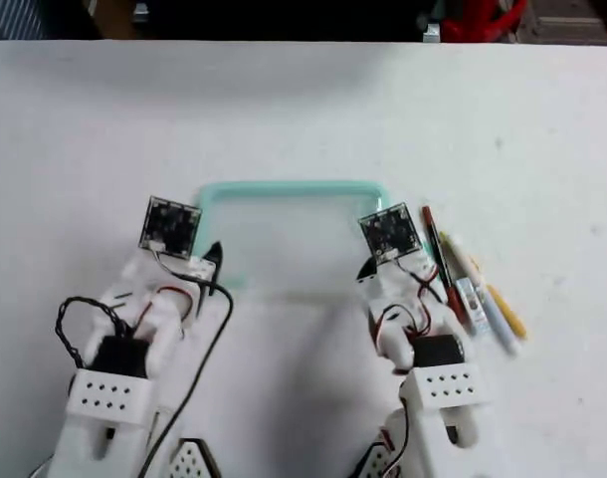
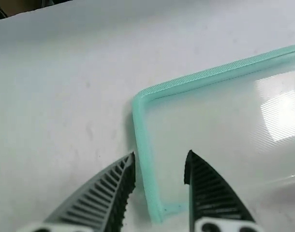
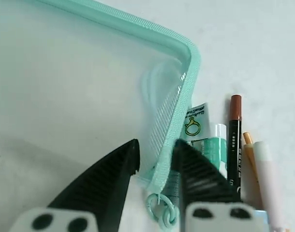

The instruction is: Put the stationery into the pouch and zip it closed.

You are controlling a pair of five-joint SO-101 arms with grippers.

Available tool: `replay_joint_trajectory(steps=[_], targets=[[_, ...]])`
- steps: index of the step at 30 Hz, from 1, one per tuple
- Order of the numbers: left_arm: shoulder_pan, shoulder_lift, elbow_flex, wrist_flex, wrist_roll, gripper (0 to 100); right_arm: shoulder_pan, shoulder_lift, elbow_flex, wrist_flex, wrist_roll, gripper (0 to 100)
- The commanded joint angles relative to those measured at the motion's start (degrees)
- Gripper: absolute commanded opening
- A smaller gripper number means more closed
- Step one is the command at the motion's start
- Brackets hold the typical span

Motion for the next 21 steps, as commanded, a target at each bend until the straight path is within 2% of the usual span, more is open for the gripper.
replay_joint_trajectory(steps=[1,5,12,16,21], targets=[[-0.7,-1.5,-0.8,-0.6,-0.4,16,0.2,0.0,-0.5,-1.1,-0.1,14.2],[-0.7,-1.5,-0.8,-0.6,-0.7,11,0.0,0.0,-0.5,-1.1,-0.1,16.6],[-0.7,-3.8,-0.9,0.6,-0.5,11,0.0,0.0,-0.5,-1.1,-0.1,16.6],[-0.7,-14.8,0.3,6.0,-0.6,11,0.0,0.0,-0.5,-1.1,-0.1,16.6],[-0.8,-30.1,8.2,6.9,-1.1,11,0.0,0.0,-0.5,-1.1,-0.1,16.6]])
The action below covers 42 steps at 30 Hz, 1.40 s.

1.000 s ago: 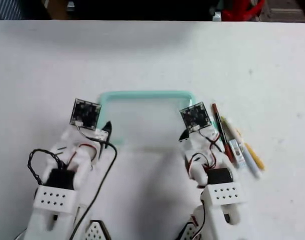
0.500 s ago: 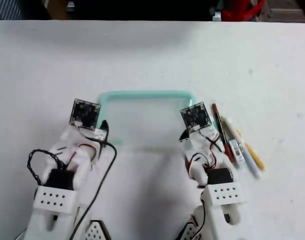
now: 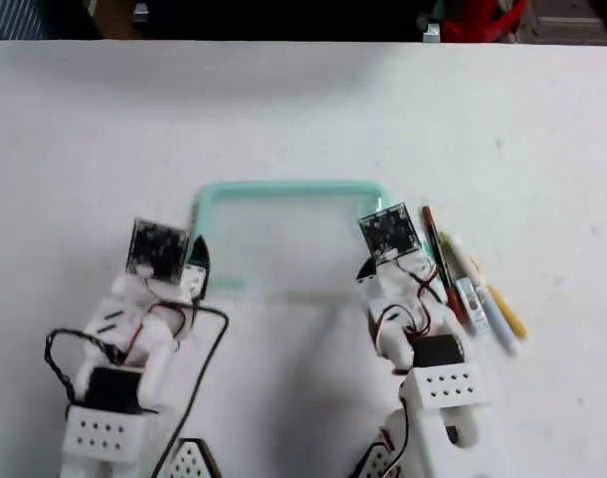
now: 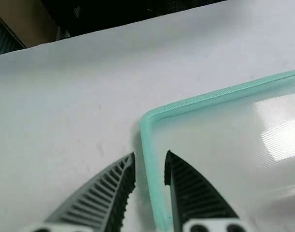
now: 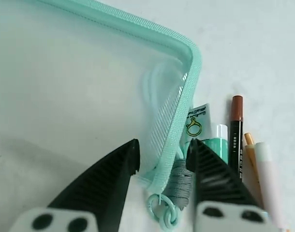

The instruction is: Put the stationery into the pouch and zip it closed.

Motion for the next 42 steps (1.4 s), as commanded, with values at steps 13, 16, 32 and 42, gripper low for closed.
replay_joint_trajectory(steps=[13,16,32,42], targets=[[-3.4,-18.9,7.2,1.5,-2.5,11,0.9,0.0,-1.1,-0.6,-0.1,17.0],[-3.3,-18.8,7.4,1.2,-2.5,11,7.5,0.6,-7.3,5.4,-0.4,17.0],[0.4,-18.4,8.6,1.3,-2.9,17,10.0,35.6,-47.8,34.2,9.8,28.7],[0.7,-10.7,5.3,0.4,-4.5,17,4.4,36.7,-46.9,41.5,21.1,25.6]])
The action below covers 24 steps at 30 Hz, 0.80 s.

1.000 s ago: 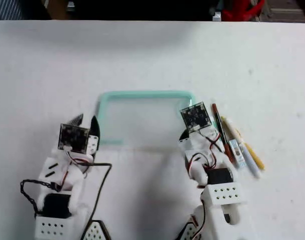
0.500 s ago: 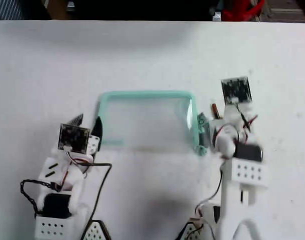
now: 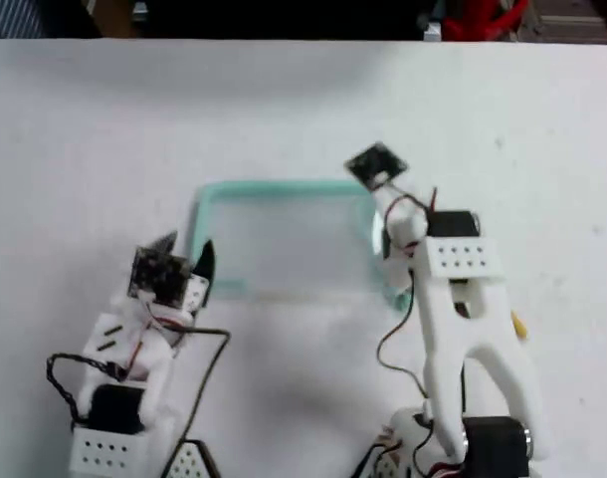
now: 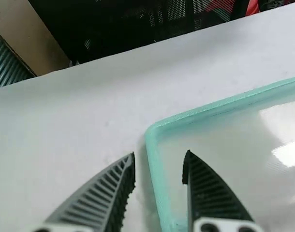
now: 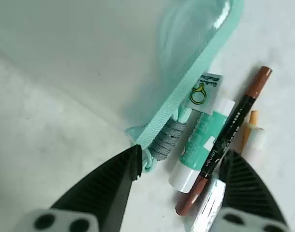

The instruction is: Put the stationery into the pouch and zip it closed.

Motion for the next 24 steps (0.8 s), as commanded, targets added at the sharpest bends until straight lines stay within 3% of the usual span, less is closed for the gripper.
replay_joint_trajectory(steps=[1,5,10,19,24], targets=[[1.1,10.5,-5.2,-2.1,-1.0,17,-0.7,-2.4,0.9,0.7,4.9,25.6],[-0.2,27.6,-10.4,-8.0,-0.9,17,-0.7,-1.8,5.5,-1.5,11.1,25.5],[-2.3,40.8,-15.1,-11.9,2.5,17,-2.7,2.8,8.6,-5.4,11.7,25.5],[-2.9,41.9,-15.6,-12.7,2.6,17,-25.3,5.1,9.7,-4.0,9.9,25.5],[-4.5,41.9,-15.7,-12.7,2.6,17,-22.2,2.0,8.5,-1.3,9.7,25.5]])
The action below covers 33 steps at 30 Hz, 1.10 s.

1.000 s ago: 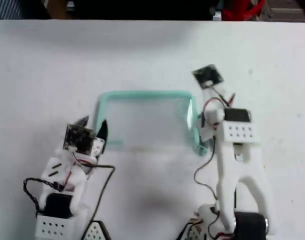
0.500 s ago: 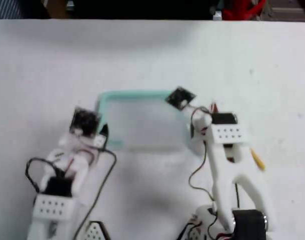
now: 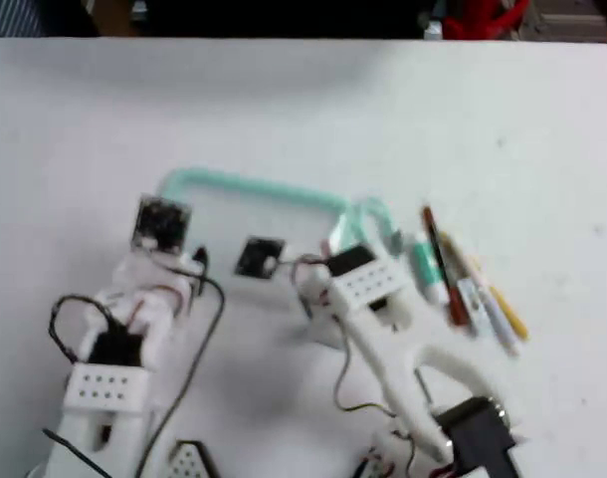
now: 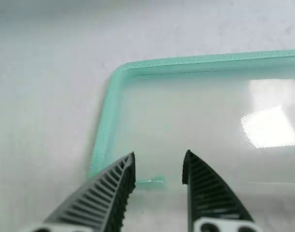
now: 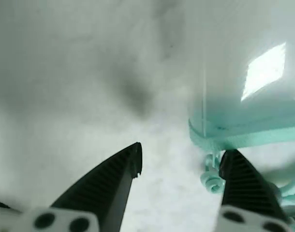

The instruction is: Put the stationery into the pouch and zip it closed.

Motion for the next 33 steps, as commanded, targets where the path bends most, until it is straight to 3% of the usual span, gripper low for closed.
replay_joint_trajectory(steps=[1,4,7,12,19,22,25,27,33], targets=[[-1.2,0.3,-3.6,-1.4,0.7,17,4.3,-4.9,-1.7,1.4,0.2,25.5],[-1.0,0.3,-3.6,-1.4,0.7,17,10.4,-9.1,-0.1,1.2,6.7,25.5],[-1.0,0.3,-3.6,-1.4,0.7,17,11.9,-11.5,4.4,-0.8,11.8,25.5],[-0.9,0.3,-3.4,-1.4,0.7,17,14.0,-11.5,11.3,-11.6,12.8,25.5],[-0.9,0.3,-3.4,-1.4,0.7,17,12.2,-5.6,11.3,-16.0,12.9,25.4],[-0.9,0.3,-3.3,-1.4,0.7,17,12.2,-2.9,9.5,-15.2,12.9,18.2],[-0.9,0.3,-3.3,-1.4,0.7,17,12.1,-1.1,8.8,-15.3,12.8,0.0],[-0.3,0.3,-3.4,-1.2,0.7,18,12.1,-0.7,8.8,-15.2,12.8,5.0],[4.3,0.3,-4.5,2.7,0.7,27,12.9,-2.4,7.3,-13.9,12.5,1.7]])
